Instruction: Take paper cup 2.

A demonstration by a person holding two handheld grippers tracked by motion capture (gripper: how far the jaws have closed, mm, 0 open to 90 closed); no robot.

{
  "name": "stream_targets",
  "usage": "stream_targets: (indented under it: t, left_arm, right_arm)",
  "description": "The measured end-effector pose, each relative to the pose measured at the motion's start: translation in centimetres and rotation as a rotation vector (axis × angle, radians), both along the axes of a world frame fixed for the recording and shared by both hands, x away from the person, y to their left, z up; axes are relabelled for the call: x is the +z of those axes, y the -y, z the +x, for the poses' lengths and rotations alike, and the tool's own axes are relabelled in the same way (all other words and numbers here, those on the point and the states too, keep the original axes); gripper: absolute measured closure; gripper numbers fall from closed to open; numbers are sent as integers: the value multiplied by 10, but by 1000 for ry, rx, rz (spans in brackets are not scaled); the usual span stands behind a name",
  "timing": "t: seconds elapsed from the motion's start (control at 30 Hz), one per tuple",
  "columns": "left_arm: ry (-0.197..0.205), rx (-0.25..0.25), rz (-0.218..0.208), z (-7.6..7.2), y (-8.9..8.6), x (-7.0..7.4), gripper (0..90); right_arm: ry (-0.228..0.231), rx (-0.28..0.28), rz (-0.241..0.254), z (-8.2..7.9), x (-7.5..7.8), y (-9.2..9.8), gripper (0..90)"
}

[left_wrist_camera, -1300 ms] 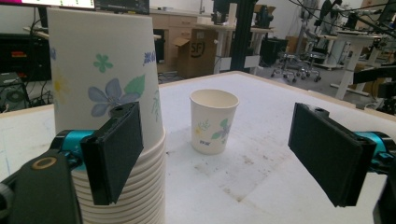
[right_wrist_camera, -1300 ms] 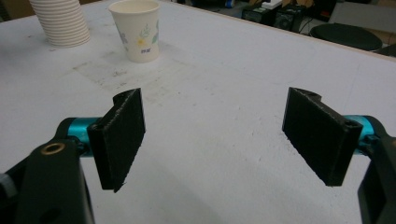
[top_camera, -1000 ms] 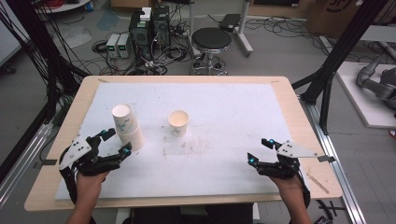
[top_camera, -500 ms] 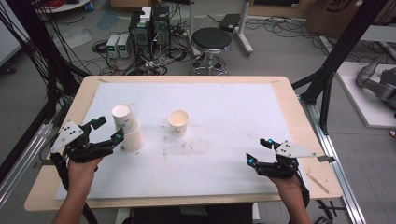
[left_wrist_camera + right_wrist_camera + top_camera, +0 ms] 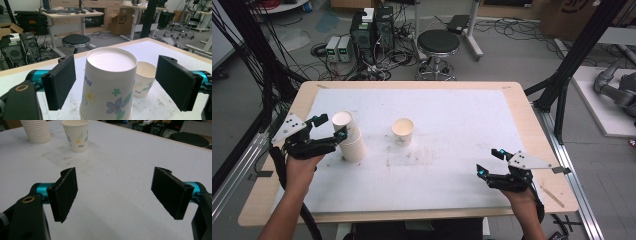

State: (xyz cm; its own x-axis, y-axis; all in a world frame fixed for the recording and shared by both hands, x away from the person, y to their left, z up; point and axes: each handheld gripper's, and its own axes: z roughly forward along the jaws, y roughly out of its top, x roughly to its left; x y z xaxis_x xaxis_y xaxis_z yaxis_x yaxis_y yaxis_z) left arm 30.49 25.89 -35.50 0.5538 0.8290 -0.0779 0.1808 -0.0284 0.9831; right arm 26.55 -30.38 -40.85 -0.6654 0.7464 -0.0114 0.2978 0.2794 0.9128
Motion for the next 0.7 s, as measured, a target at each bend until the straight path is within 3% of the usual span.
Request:
stream_targets:
  t: [0.7]
  left_arm:
    - [-84,-28,52,27,10,-4,196]
  right_arm:
    - [-1,2,1,1,0,1,218]
